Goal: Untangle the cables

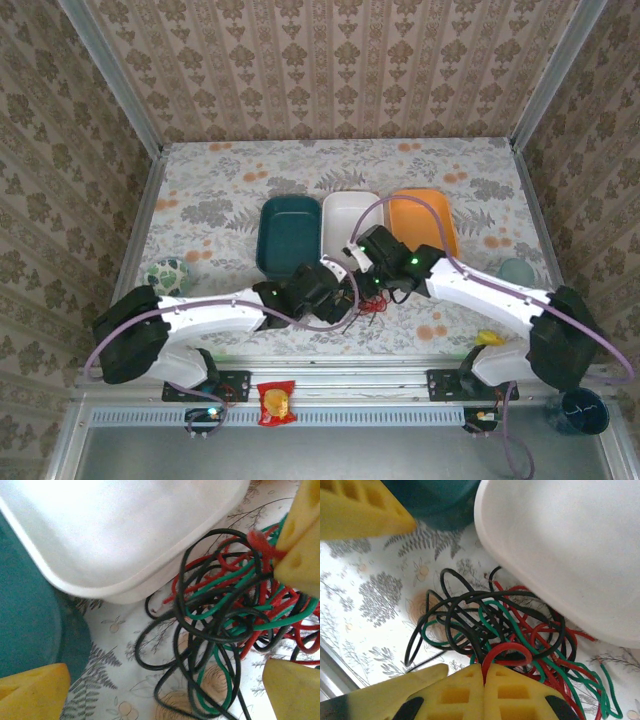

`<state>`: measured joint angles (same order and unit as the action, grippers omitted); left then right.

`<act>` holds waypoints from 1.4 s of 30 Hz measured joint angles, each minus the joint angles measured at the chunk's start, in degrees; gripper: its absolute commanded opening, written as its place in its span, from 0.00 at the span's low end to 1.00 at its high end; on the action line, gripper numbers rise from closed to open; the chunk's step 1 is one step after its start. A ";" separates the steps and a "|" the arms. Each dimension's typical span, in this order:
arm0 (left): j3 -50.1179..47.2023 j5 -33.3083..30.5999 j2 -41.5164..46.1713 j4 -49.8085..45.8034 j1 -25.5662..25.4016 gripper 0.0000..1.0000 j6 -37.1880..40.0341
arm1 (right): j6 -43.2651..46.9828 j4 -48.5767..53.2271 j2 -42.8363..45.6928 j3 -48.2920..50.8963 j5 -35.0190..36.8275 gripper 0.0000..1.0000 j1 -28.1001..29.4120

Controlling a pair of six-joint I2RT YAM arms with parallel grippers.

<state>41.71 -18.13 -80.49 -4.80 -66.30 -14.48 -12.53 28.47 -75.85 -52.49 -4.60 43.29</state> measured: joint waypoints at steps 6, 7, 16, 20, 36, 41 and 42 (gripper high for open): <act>1.46 0.59 -4.48 2.97 -0.04 0.84 1.97 | -2.84 -2.60 9.20 1.46 -2.80 0.00 -4.74; 1.49 0.72 -5.20 3.50 -0.04 0.79 2.34 | -3.65 -3.30 10.36 1.51 -3.74 0.00 -5.84; 1.57 1.42 -8.87 7.04 0.07 0.18 3.06 | -11.69 -8.68 15.89 3.52 -8.31 0.00 -13.66; 1.57 0.35 -9.84 8.24 0.07 0.01 2.25 | -15.17 -9.55 17.86 3.76 -5.60 0.00 -14.43; 0.83 -9.57 -9.68 7.19 0.07 0.00 -3.87 | -28.09 -12.52 24.63 6.12 18.38 0.00 -19.63; -0.59 -10.80 -8.26 6.43 0.07 0.00 -5.42 | -24.46 -11.19 22.21 3.41 16.76 0.00 -25.40; -0.83 -10.99 -8.09 6.27 0.07 0.00 -5.66 | -23.63 -11.10 21.75 2.43 16.39 0.00 -26.60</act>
<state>40.88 -29.12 -88.58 1.48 -66.24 -20.14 -36.16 17.37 -54.11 -50.06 11.79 16.69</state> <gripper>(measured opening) 0.058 0.065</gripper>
